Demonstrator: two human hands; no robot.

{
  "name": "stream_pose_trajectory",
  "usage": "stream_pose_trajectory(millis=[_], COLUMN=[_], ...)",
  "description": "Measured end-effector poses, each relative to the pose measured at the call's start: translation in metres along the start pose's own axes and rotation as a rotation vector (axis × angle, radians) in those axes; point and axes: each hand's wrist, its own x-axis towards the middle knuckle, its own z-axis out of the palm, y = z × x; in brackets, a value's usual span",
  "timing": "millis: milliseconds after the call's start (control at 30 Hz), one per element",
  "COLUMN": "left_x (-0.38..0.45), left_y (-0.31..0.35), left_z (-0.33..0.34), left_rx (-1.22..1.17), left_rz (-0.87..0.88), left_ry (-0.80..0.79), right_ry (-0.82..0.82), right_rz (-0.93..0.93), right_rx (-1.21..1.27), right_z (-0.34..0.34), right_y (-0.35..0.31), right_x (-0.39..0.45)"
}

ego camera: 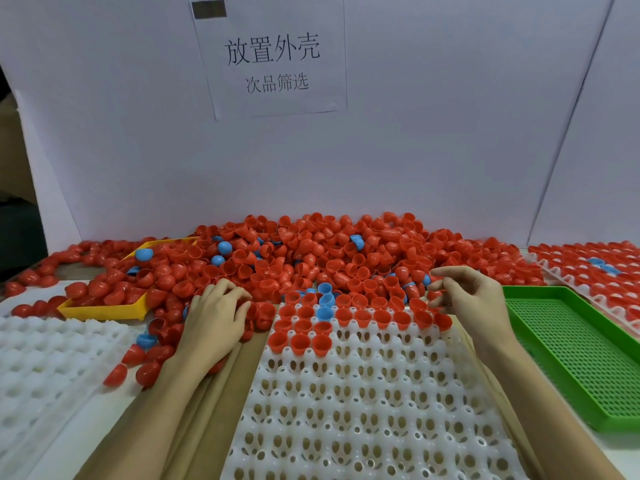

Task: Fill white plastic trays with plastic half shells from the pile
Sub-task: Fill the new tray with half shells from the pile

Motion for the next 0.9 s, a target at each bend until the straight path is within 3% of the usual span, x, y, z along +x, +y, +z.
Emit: stream_pose_trajectory(millis=[167, 633, 900], left_x=[-0.001, -0.002, -0.001], left_y=[-0.004, 0.009, 0.01], left_z=[0.0, -0.015, -0.018], left_rx=[0.121, -0.067, -0.136], left_rz=[-0.051, -0.02, -0.024], left_ry=[-0.152, 0.08, 0.115], right_ry=[-0.004, -0.004, -0.005], right_rz=[-0.008, -0.009, -0.014], right_rx=[-0.01, -0.005, -0.003], right_z=[0.002, 0.001, 0.001], right_y=[0.0, -0.005, -0.004], right_x=[0.0, -0.002, -0.002])
